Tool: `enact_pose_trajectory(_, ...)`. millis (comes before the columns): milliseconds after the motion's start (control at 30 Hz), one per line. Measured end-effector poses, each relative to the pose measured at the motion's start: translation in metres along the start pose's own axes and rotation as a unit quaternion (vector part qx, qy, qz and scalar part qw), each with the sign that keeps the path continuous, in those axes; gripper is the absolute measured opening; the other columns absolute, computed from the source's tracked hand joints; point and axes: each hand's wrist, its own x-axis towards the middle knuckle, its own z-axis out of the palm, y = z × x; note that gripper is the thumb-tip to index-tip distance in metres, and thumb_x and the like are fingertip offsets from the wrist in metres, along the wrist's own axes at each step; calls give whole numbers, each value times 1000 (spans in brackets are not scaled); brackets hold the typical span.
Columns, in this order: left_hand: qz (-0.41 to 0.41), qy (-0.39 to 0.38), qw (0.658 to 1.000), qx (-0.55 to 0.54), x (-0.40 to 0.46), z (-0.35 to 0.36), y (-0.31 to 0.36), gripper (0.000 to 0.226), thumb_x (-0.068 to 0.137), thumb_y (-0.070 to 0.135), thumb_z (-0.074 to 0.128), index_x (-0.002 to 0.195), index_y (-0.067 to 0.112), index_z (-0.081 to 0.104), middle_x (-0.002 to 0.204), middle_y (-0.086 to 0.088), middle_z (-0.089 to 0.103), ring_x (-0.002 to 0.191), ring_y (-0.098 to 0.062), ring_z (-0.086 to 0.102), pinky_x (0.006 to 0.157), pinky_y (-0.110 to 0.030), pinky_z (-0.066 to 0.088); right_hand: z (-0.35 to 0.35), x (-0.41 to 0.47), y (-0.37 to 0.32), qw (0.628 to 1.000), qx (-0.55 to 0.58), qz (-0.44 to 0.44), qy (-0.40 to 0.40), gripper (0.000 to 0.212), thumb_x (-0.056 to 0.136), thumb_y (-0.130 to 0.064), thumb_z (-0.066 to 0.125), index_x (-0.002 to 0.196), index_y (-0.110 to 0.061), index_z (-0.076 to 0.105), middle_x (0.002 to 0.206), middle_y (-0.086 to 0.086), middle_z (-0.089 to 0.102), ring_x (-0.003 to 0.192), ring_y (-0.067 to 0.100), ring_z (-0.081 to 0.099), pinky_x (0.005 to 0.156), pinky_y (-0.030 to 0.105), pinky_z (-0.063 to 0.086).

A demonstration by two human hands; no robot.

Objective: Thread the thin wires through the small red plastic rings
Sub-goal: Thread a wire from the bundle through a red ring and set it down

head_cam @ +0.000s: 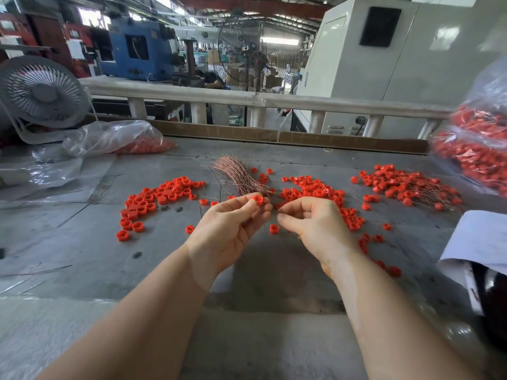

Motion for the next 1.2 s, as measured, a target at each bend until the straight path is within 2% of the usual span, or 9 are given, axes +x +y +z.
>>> enact_pose_trajectory(167,4,35,996,85,3,-1,-8,20,92,-6,44,80,-1,59,63,-9,66,57,-10,66,57,-21,57,2,3,2,987,-121,-79,75,12,78,-8,70,74,-18,65,66,-9,61,60,1,53,61,16,46)
enact_pose_trajectory(367,15,28,993,112,3,-2,-8,21,92,-6,44,79,0,59,59,-6,65,54,-8,64,54,-19,55,2,4,6,964,-221,-73,125,15,83,-8,63,76,-22,64,70,-9,60,70,13,57,66,26,44)
enact_pose_trajectory(500,16,32,993,113,2,-3,-8,20,92,-6,45,79,-1,59,67,-10,63,56,-9,65,55,-20,55,-2,2,9,903,-399,-22,157,20,86,-8,54,99,-21,63,107,3,59,104,25,53,83,31,37)
enact_pose_trajectory(600,12,32,993,109,2,-4,-7,19,92,-6,46,80,-1,60,69,-11,63,59,-10,65,56,-20,55,-9,1,11,867,-476,41,144,27,90,-13,51,114,-20,58,122,5,53,117,28,44,97,37,33)
enact_pose_trajectory(700,11,32,994,109,2,-4,-7,18,91,-6,46,80,-2,60,71,-12,63,60,-11,65,56,-21,55,-12,1,13,860,-493,56,120,26,92,-11,49,115,-18,59,125,5,53,118,28,42,94,36,37)
enact_pose_trajectory(867,14,21,993,116,0,-2,-8,20,92,-7,45,80,-2,60,69,-11,62,57,-9,64,55,-21,55,-12,4,17,875,-464,38,133,24,88,0,52,97,-17,66,105,3,63,99,24,54,70,28,40)
enact_pose_trajectory(967,13,17,992,124,0,-2,-8,19,92,-7,45,80,-2,60,69,-10,62,58,-9,64,55,-20,55,-11,5,18,876,-461,30,140,25,86,1,53,93,-19,67,100,3,65,95,24,55,76,30,42)
enact_pose_trajectory(1067,14,16,991,128,0,-1,-8,19,91,-7,46,80,-1,60,69,-10,63,59,-10,64,56,-20,55,-12,6,19,874,-460,2,159,24,86,-1,54,92,-23,63,105,1,59,104,23,48,89,34,34)
enact_pose_trajectory(1200,13,15,991,130,-2,0,-7,17,91,-6,47,81,-3,60,72,-12,61,64,-13,62,56,-20,56,-11,8,22,875,-467,-17,127,38,90,-4,48,118,-28,58,126,-3,49,118,21,38,97,36,28)
